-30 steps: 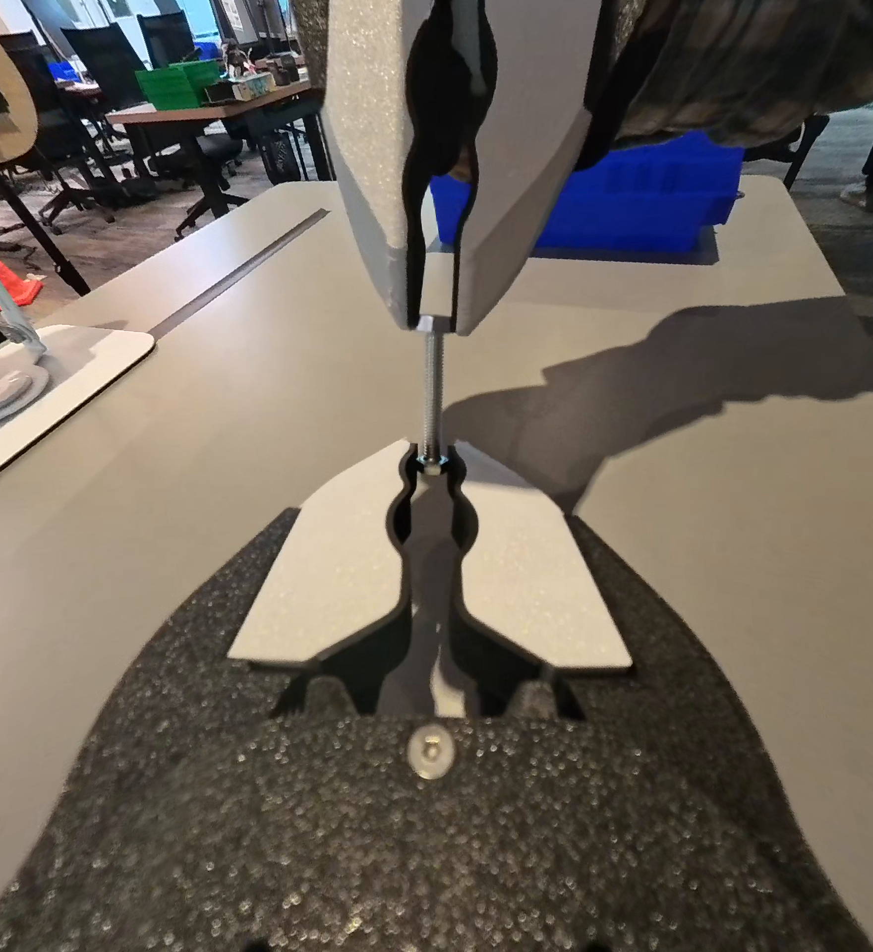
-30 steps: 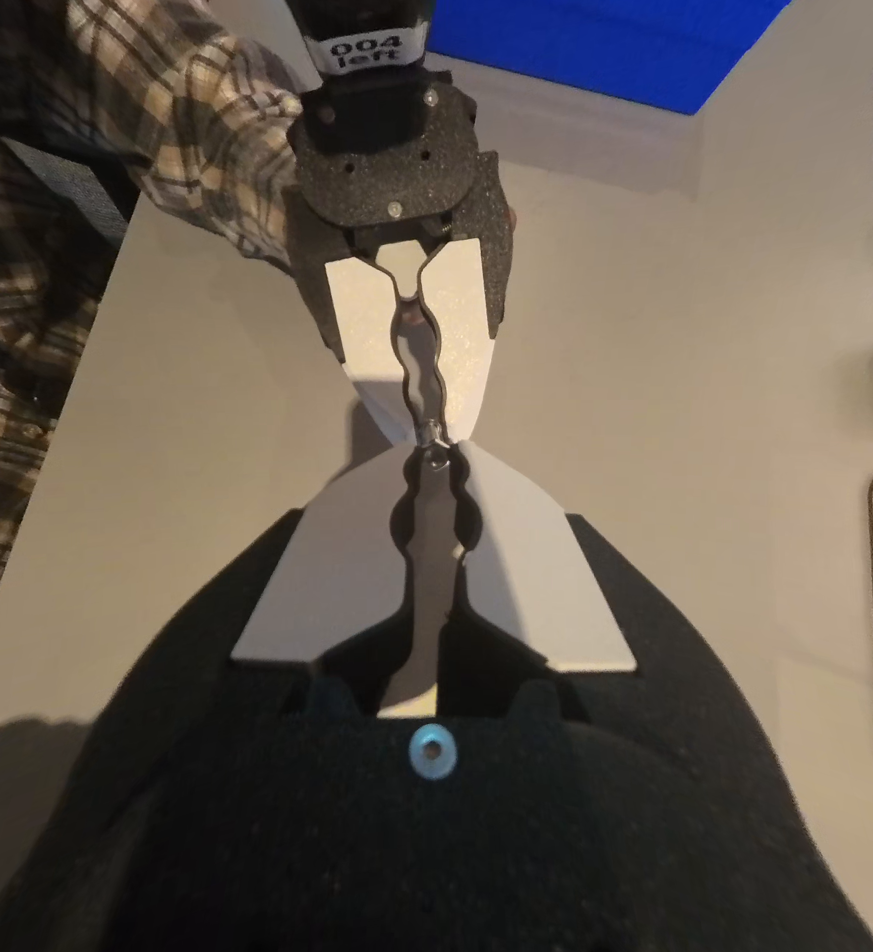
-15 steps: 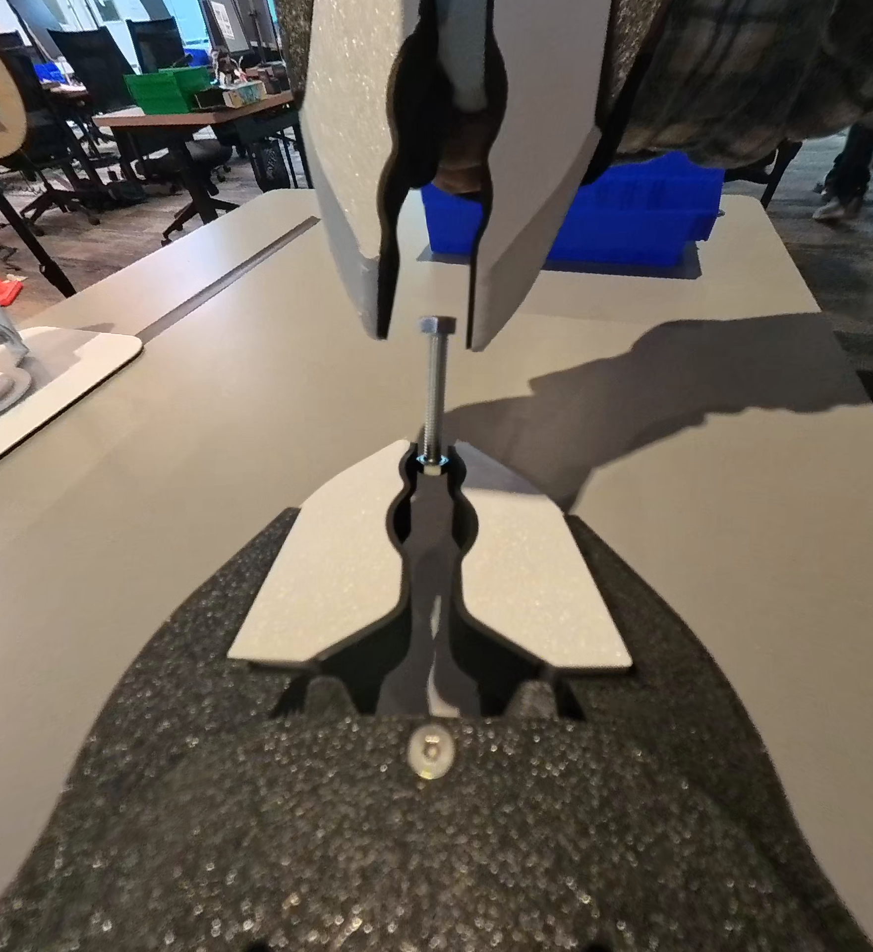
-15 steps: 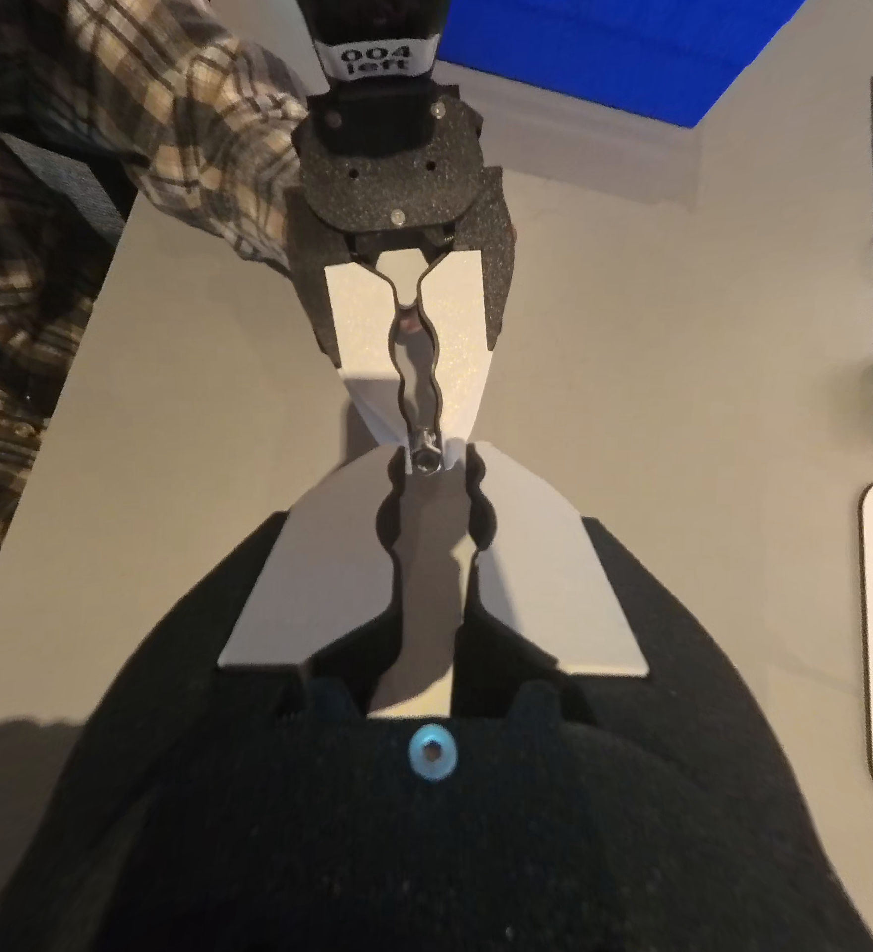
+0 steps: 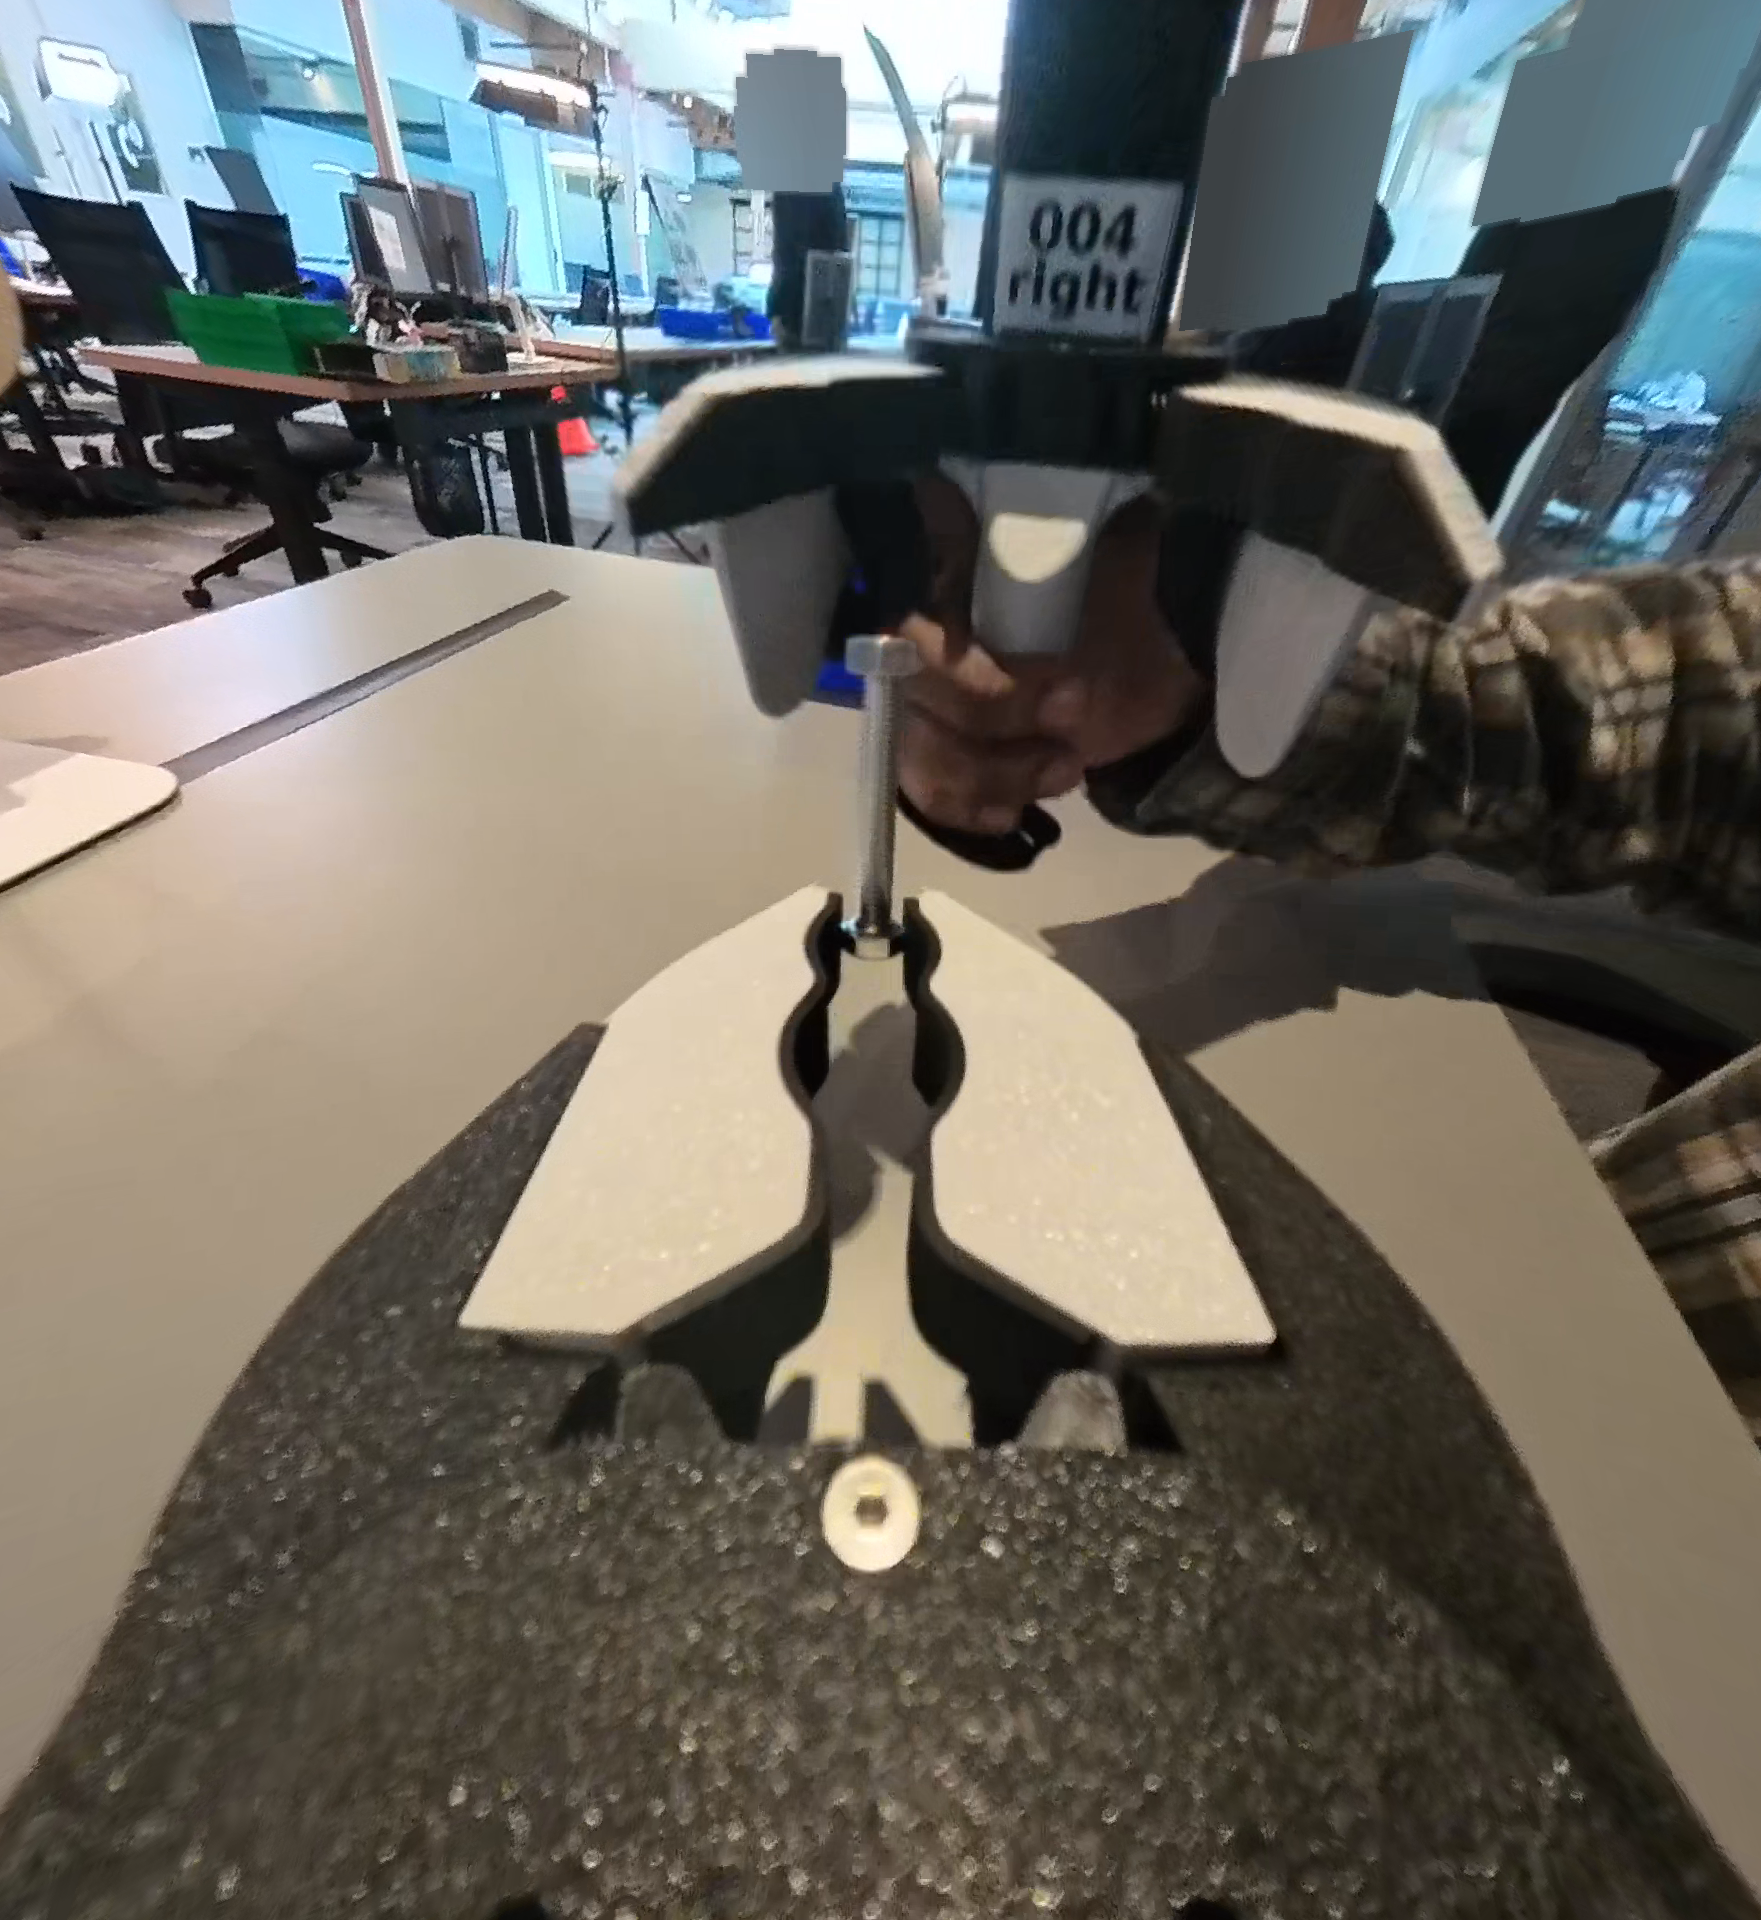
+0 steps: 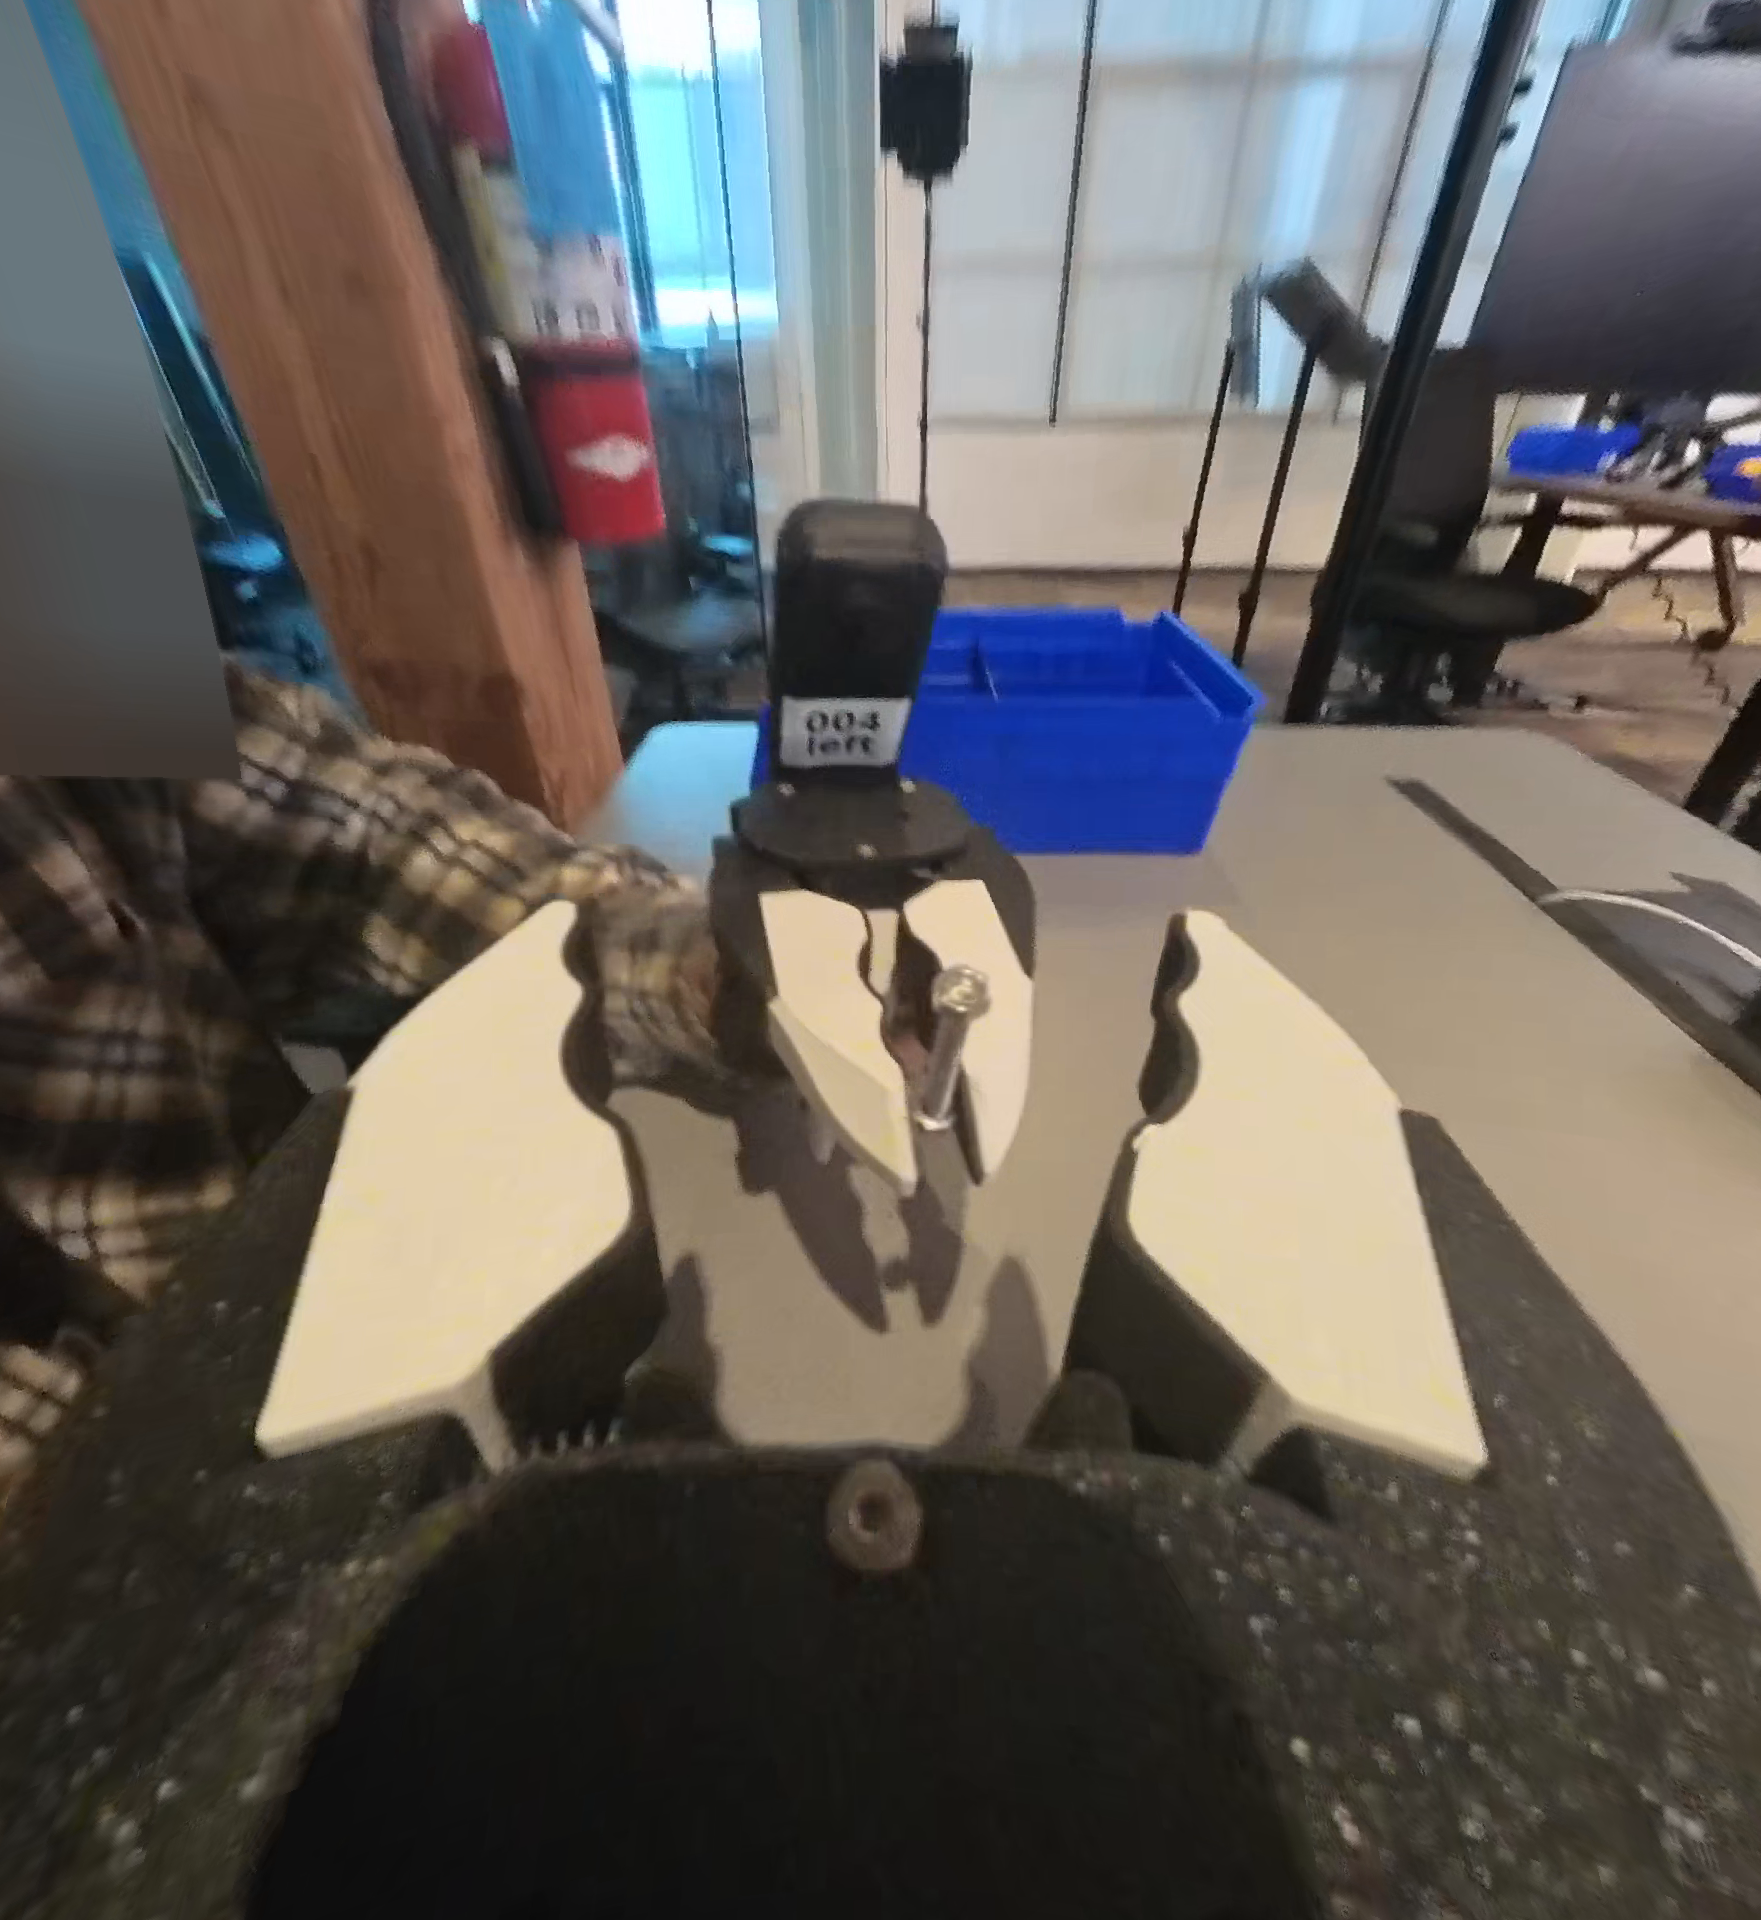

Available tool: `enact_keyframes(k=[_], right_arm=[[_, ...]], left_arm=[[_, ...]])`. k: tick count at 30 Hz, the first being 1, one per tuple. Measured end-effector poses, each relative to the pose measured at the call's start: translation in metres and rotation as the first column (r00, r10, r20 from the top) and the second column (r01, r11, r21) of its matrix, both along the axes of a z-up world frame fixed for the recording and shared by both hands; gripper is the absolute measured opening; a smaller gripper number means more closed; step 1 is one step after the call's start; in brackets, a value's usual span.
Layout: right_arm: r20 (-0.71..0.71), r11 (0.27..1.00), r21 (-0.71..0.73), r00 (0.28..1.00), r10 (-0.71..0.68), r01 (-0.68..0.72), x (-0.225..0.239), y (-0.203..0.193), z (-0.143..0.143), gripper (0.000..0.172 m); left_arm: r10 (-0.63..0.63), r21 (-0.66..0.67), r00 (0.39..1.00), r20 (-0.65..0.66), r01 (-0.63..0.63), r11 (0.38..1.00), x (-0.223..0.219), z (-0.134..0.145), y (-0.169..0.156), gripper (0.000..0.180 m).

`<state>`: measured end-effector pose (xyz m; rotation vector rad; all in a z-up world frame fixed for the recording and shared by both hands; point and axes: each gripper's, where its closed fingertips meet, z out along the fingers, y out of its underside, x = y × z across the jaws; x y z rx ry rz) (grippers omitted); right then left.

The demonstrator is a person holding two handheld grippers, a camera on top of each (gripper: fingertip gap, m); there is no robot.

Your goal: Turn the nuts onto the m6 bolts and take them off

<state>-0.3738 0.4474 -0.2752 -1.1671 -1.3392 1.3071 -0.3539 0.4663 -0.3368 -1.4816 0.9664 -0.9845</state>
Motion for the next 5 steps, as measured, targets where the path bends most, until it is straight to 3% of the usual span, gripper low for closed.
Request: enact_keyframes(k=[5], right_arm=[[-0.070,0.998,-0.050,0.997,0.032,-0.036,-0.0016,-0.0131,0.0034,0.102]], left_arm=[[-0.026,0.002,0.999,0.035,0.026,1.000,0.0010,0.0071,-0.0049,0.011]])
